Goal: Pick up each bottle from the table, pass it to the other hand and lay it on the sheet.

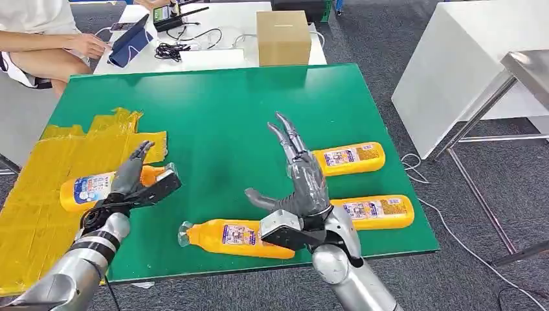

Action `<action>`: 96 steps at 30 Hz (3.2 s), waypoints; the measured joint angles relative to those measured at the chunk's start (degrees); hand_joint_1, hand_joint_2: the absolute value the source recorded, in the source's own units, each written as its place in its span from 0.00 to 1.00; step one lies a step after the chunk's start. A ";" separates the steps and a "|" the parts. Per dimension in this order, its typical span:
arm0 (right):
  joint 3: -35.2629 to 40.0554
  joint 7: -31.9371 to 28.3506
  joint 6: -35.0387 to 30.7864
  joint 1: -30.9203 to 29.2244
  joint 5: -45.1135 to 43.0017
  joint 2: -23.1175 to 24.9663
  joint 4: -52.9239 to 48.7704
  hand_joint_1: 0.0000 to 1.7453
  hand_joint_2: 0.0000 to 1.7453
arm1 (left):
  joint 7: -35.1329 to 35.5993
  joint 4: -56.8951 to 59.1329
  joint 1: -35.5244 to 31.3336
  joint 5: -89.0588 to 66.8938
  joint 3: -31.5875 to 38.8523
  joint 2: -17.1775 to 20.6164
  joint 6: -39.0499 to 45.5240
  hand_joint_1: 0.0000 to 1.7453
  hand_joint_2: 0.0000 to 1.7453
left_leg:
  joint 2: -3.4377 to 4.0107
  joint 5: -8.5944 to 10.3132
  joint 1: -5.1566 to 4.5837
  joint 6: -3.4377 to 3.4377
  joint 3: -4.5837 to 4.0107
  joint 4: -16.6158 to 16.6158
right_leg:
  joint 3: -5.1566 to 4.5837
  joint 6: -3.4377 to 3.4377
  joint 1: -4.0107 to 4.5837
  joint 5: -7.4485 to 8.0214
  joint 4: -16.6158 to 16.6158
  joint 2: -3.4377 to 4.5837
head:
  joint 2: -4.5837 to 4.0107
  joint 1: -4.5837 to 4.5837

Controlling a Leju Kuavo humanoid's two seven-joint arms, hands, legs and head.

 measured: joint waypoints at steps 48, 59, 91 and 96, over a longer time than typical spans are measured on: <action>19.87 17.00 18.87 -9.35 5.40 -7.35 24.77 0.92 1.00 | -12.33 -31.47 18.64 41.49 4.05 -1.18 -23.97 0.00 1.00 | -0.08 -0.03 0.01 -0.02 0.01 -0.01 | 0.01 0.00 0.00 -0.01 -0.02 -0.02 | 0.00 0.00; 20.35 18.23 19.07 -11.30 5.68 -7.50 26.69 1.00 1.00 | -12.51 -31.47 18.64 41.49 4.05 -1.60 -24.06 0.00 1.00 | -0.05 -0.03 0.01 -0.02 0.04 -0.01 | 0.01 0.00 0.01 -0.01 -0.02 -0.01 | 0.00 -0.02; 16.20 20.33 15.74 -12.48 6.82 -2.76 33.80 0.00 1.00 | -12.16 -33.35 19.46 41.49 3.16 -2.76 -24.25 0.00 1.00 | 0.02 0.00 0.01 0.00 0.21 -0.01 | 0.15 -0.01 0.01 0.01 -0.03 -0.01 | 0.00 -0.02; 16.20 20.28 16.22 -13.08 7.45 -2.25 35.04 0.00 1.00 | -12.16 -33.35 19.46 41.49 3.07 -2.87 -24.67 0.00 1.00 | 0.04 0.00 0.01 0.00 0.24 -0.01 | 0.16 -0.04 0.01 0.03 -0.03 0.00 | 0.00 -0.02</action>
